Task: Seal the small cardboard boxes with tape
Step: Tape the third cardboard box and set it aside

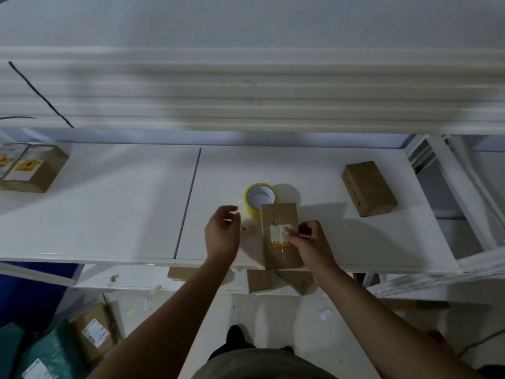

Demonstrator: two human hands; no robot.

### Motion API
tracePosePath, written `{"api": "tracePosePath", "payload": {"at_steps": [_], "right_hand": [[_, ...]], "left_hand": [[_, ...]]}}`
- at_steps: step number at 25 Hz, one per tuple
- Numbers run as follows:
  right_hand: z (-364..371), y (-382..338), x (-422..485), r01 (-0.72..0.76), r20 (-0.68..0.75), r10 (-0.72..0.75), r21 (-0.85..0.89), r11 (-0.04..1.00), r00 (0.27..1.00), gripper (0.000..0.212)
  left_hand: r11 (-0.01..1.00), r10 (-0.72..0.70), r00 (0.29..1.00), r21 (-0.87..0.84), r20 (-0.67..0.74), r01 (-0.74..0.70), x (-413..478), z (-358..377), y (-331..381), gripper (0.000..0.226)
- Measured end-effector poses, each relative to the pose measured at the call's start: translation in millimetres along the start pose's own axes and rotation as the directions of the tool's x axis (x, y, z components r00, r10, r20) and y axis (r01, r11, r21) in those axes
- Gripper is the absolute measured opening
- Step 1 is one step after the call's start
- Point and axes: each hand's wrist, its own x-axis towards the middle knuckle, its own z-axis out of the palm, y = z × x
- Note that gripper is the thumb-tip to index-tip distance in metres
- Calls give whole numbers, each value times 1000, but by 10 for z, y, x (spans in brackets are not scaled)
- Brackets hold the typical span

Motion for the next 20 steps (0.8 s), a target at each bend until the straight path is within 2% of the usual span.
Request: {"api": "tracePosePath", "payload": {"at_steps": [1,3,5,8,11,14,17,20], "right_hand": [[-10,10,22,11,-24,-11,-20,1000,1000,43],[-32,43,43,18,-89,-18,0,1000,996,37],[-67,67,45,10,-159,-3,46,999,987,36],[-92,63,58,-48,-191,44,-16,999,981,40],[-69,36,97,-43,-173,29,-76,996,985,43],[-76,-16,139,-24,-191,12,-58,998,982,44],[-130,-69,177,81,-278,-100,-77,994,955,42],[-169,-169,198,147,-265,-197,-194,970,944,42]], "left_hand": [[994,31,999,104,-5,-30,152,-31,27,29],[963,44,993,260,112,-72,455,-41,114,56],[959,29,964,266,263,-101,662,12,179,66],[967,13,946,236,325,-95,806,75,136,48],[958,43,967,266,252,-112,787,82,49,32],[972,47,982,219,185,-88,736,72,8,24],[979,79,988,174,132,-102,687,81,19,22],[974,136,985,169,108,-153,635,53,109,19]]}}
